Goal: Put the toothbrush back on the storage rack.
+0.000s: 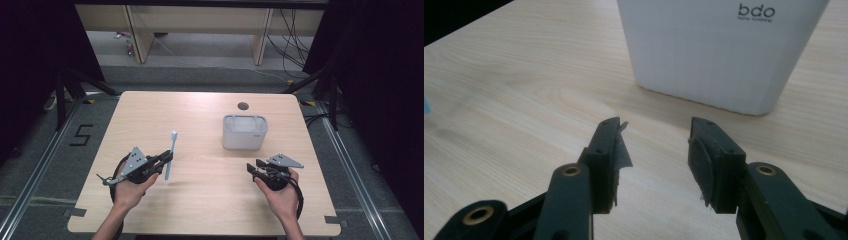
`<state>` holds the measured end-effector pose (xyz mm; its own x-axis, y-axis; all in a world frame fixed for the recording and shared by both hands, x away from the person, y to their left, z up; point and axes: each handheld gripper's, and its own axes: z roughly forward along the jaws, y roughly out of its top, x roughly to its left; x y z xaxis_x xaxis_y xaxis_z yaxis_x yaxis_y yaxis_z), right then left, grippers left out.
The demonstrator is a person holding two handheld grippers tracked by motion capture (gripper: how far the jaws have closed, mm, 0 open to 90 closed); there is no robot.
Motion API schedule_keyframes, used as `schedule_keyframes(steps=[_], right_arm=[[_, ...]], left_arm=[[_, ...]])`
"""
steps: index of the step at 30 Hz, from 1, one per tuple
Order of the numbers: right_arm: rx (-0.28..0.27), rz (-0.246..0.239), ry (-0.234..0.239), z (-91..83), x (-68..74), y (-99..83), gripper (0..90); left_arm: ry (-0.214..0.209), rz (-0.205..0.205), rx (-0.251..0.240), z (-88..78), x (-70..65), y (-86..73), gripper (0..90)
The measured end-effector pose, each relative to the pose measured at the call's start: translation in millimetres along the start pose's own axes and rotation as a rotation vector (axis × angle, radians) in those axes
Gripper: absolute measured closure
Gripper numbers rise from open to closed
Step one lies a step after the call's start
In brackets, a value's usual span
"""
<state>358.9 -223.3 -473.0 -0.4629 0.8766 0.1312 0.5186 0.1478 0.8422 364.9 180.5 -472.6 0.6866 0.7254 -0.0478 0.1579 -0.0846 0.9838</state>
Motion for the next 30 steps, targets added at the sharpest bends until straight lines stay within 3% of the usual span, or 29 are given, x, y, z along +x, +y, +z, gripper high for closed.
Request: schedule_keyframes(steps=[4,9,10,15,16,20,22,24,25,26,28,29,30], right_arm=[[-0.020,0.009,0.039,-0.3,3.8,1.6,57.1],[-0.030,-0.020,0.025,0.4,6.2,2.1,57.2],[-0.035,0.002,0.042,1.2,8.4,1.9,57.2],[-0.055,-0.014,0.058,1.4,11.7,3.7,57.4],[-0.051,0.009,0.069,0.8,13.6,4.2,57.4],[-0.064,-0.024,0.071,0.5,16.6,6.8,58.2],[-0.073,-0.011,0.088,1.3,18.3,7.0,58.3],[-0.081,-0.038,0.079,2.2,22.0,9.7,58.6],[-0.078,-0.014,0.104,0.6,25.3,10.9,58.7],[-0.097,-0.032,0.107,2.5,26.5,11.8,58.7],[-0.095,-0.008,0.118,1.6,33.0,14.1,58.8],[-0.111,-0.049,0.115,2.1,32.5,16.0,58.9],[-0.114,-0.034,0.136,2.6,35.5,17.1,58.9]], left_arm=[[-0.012,0.003,-0.019,1.2,0.4,0.7,83.6],[-0.018,0.004,-0.031,2.5,-0.1,0.9,83.6],[-0.020,0.005,-0.036,2.8,-0.4,1.2,83.5],[-0.031,0.012,-0.049,4.1,-1.2,2.6,83.6],[-0.039,0.012,-0.057,5.2,-1.9,3.4,83.6],[-0.052,0.022,-0.072,8.2,-4.5,4.7,83.6],[-0.061,0.025,-0.078,9.7,-5.3,4.9,83.6],[-0.063,0.024,-0.080,11.0,-6.8,5.4,83.6],[-0.069,0.027,-0.081,12.5,-8.4,5.9,83.6],[-0.071,0.028,-0.083,13.2,-9.2,6.0,83.6],[-0.078,0.027,-0.090,15.2,-10.6,6.3,83.6],[-0.078,0.027,-0.090,15.2,-10.6,6.3,83.6],[-0.081,0.028,-0.084,16.1,-11.9,6.7,83.6]])
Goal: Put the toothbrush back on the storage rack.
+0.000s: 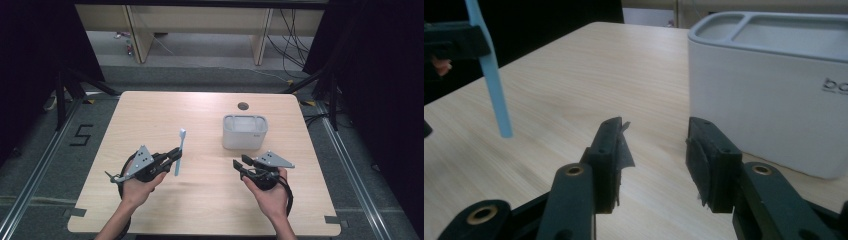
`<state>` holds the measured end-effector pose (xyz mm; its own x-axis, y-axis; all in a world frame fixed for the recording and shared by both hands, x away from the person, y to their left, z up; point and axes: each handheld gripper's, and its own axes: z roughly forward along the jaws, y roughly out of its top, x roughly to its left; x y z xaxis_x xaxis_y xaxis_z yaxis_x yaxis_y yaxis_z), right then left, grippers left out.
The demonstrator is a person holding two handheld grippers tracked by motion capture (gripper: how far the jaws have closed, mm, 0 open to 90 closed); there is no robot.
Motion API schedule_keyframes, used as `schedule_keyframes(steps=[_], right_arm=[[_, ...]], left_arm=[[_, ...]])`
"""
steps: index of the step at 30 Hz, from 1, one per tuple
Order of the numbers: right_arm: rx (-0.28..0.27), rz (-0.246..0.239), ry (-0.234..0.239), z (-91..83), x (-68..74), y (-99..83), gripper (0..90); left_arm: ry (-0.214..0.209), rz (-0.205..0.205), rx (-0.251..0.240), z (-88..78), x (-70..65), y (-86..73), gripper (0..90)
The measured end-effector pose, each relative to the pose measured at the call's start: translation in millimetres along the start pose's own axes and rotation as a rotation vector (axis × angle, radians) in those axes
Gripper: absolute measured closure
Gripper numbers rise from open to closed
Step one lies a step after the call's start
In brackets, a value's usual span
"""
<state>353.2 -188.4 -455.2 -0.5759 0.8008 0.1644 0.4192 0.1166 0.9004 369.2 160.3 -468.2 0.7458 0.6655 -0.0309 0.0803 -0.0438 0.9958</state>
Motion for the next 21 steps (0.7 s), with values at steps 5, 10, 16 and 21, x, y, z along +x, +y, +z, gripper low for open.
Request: schedule_keyframes(steps=[5,10,16,21], right_arm=[[-0.020,-0.018,0.025,3.9,9.3,7.1,59.3],[-0.044,-0.003,0.067,8.2,19.6,12.6,60.1],[-0.059,-0.021,0.119,15.5,31.2,18.2,61.3],[-0.075,-0.049,0.136,20.2,40.0,22.4,63.0]], left_arm=[[-0.012,0.006,-0.002,4.2,-3.2,1.0,83.6],[-0.020,0.009,-0.001,9.3,-7.3,1.2,83.6],[-0.040,0.012,0.001,17.0,-14.9,2.3,83.6],[-0.055,0.018,0.004,23.1,-21.0,3.1,83.6]])
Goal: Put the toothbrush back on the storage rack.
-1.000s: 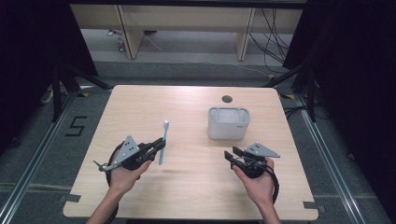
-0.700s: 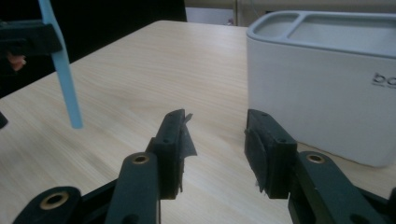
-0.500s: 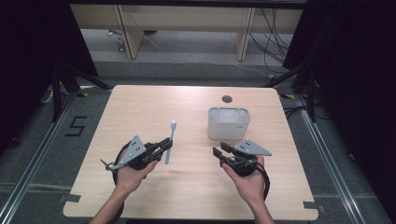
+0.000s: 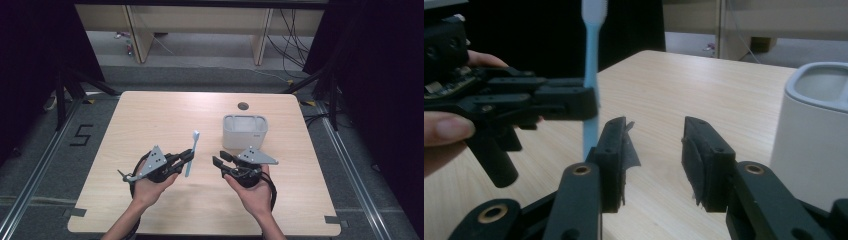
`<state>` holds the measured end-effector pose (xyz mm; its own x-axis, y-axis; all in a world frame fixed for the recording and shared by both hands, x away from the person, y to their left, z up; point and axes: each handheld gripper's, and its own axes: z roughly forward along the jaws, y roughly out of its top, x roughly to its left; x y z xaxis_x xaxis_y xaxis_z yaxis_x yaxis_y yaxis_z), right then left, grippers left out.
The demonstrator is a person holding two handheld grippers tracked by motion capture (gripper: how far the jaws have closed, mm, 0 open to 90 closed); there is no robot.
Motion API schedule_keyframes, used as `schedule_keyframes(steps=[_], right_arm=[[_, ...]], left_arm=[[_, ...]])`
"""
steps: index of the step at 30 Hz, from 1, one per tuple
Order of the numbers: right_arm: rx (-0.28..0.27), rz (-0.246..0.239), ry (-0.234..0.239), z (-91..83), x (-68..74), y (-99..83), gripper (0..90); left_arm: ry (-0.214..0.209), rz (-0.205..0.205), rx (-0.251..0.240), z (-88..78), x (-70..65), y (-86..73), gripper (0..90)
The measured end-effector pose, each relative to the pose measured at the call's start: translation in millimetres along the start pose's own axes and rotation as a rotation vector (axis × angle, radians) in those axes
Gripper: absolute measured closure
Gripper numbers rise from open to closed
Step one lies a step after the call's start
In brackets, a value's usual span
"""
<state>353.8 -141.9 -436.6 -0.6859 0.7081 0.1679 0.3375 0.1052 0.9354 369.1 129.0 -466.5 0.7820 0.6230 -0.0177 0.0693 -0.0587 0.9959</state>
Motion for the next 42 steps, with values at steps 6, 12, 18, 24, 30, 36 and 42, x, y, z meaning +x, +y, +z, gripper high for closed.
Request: schedule_keyframes(steps=[6,12,18,24,30,36,42], right_arm=[[-0.022,0.023,0.039,5.2,6.9,7.4,66.4],[-0.030,0.020,0.063,11.7,12.6,15.3,68.8],[-0.034,0.034,0.070,13.9,16.3,19.8,69.7],[-0.035,0.077,0.090,15.8,15.3,21.5,70.1],[-0.038,0.097,0.084,16.6,15.0,22.4,73.5],[-0.052,0.084,0.073,17.3,13.2,22.5,78.8],[-0.050,0.101,0.078,15.6,13.9,24.2,84.0]], left_arm=[[-0.010,0.005,0.004,4.7,-4.8,-0.1,83.6],[-0.023,0.015,0.006,10.1,-11.5,1.0,83.5],[-0.030,0.033,0.013,12.9,-14.9,1.0,83.5],[-0.033,0.051,0.016,15.0,-18.9,1.4,83.6],[-0.037,0.056,0.014,16.1,-21.8,2.1,83.5],[-0.038,0.057,0.016,17.2,-23.3,2.4,83.5],[-0.042,0.061,0.016,18.4,-25.6,3.0,83.5]])
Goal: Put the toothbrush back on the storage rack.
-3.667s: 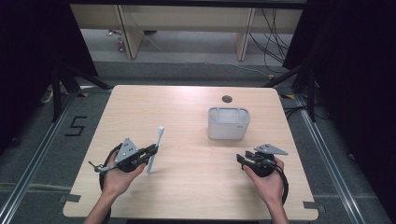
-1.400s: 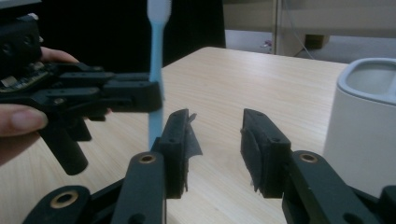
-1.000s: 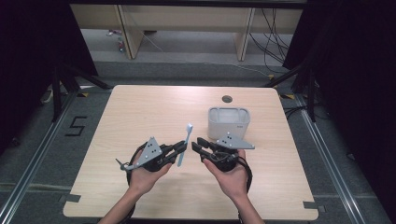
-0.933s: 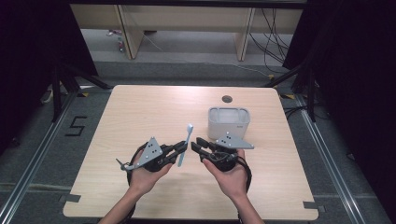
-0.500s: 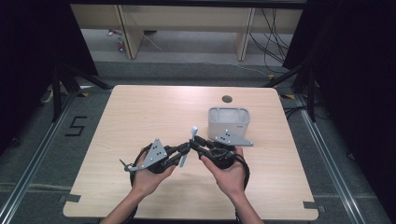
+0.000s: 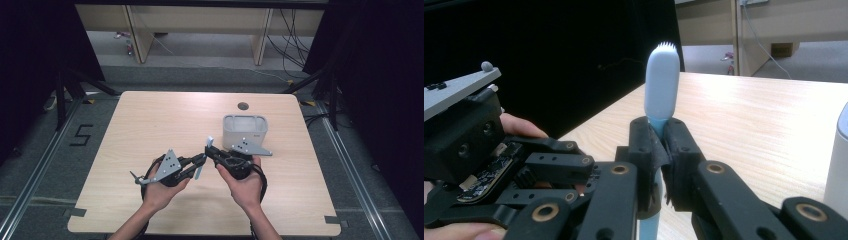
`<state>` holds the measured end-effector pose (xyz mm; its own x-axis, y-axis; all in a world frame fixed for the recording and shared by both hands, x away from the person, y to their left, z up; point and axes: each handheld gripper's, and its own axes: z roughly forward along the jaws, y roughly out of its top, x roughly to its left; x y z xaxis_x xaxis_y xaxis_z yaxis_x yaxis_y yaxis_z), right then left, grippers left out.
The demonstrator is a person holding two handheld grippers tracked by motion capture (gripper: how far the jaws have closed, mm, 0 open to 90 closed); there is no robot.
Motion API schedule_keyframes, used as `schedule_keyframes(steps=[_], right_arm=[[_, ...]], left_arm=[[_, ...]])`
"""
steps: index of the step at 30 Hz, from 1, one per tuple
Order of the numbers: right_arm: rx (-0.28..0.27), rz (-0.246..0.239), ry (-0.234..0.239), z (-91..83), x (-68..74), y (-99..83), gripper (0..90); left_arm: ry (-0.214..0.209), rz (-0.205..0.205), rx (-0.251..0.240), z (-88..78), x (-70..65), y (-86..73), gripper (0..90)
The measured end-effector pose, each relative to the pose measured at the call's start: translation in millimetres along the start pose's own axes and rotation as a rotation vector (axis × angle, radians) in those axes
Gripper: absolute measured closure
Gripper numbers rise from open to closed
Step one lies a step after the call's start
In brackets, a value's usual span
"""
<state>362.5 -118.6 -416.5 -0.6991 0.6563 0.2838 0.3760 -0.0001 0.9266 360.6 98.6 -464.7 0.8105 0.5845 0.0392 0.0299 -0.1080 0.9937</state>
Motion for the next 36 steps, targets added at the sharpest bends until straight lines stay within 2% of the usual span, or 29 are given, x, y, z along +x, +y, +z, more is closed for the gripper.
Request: schedule_keyframes(steps=[3,6,7,8,10,11,12,13,14,16,17,18,20,21,24,25,28,29,30,36], right_arm=[[0.003,0.001,0.002,-1.1,0.7,0.4,84.8],[-0.005,-0.028,-0.016,-0.9,0.5,-0.1,85.2],[-0.008,-0.022,-0.002,-1.6,1.5,0.0,85.2],[-0.006,-0.028,-0.010,-1.8,1.6,0.2,85.2],[-0.008,-0.036,-0.017,-2.0,1.4,0.5,85.3],[-0.010,-0.037,-0.018,-2.6,1.3,1.0,85.3],[-0.014,-0.039,-0.021,-4.6,1.2,2.7,85.3],[-0.014,-0.039,-0.021,-4.6,1.2,2.7,85.3],[-0.017,-0.057,-0.046,-6.2,-1.3,3.8,85.3],[-0.028,-0.034,-0.048,-8.6,-1.3,4.3,85.2],[-0.027,-0.065,-0.056,-9.3,-4.3,5.3,85.2],[-0.029,-0.052,-0.055,-10.5,-4.0,5.8,85.2],[-0.025,-0.066,-0.061,-12.0,-5.3,6.6,85.2],[-0.038,-0.057,-0.060,-11.7,-5.7,6.6,85.2],[-0.030,-0.056,-0.075,-16.3,-9.0,7.9,85.2],[-0.033,-0.052,-0.076,-16.8,-9.1,8.0,85.2],[-0.033,-0.051,-0.088,-18.9,-10.4,7.6,85.2],[-0.042,-0.080,-0.098,-21.0,-13.9,7.9,85.2],[-0.040,-0.066,-0.090,-21.8,-14.0,7.8,85.2],[-0.052,-0.071,-0.108,-27.2,-18.3,7.8,85.2]], left_arm=[[-0.001,0.001,0.003,0.2,-0.3,0.3,83.4],[-0.004,0.001,0.002,0.8,-0.5,0.7,82.9],[-0.011,-0.001,0.013,1.4,-0.3,1.3,82.2],[-0.014,-0.001,0.019,2.2,-0.2,1.1,80.4],[-0.013,0.004,0.029,2.7,-0.1,0.6,72.3],[-0.005,0.016,0.039,2.5,0.3,-0.4,72.3],[-0.004,0.013,0.047,2.0,0.5,-1.4,66.1],[-0.004,0.013,0.047,2.0,0.5,-1.4,64.1],[-0.001,0.017,0.053,0.5,0.7,-1.9,61.4],[0.001,0.022,0.068,-1.1,1.0,-2.2,56.3],[0.001,0.022,0.068,-1.1,1.0,-2.2,52.7],[0.008,0.032,0.082,-2.7,1.6,-2.3,49.2],[0.015,0.034,0.089,-3.6,2.0,-2.4,42.5],[0.025,0.038,0.095,-5.1,2.8,-2.7,42.5],[0.036,0.046,0.110,-9.7,7.7,-3.9,35.4],[0.053,0.057,0.131,-14.6,11.2,-4.3,34.9],[0.069,0.063,0.135,-19.8,15.4,-5.3,33.4],[0.079,0.065,0.145,-25.2,19.3,-6.7,33.2],[0.082,0.067,0.150,-27.9,21.4,-7.7,32.9],[0.112,0.054,0.158,-45.1,30.3,-14.5,31.5]])
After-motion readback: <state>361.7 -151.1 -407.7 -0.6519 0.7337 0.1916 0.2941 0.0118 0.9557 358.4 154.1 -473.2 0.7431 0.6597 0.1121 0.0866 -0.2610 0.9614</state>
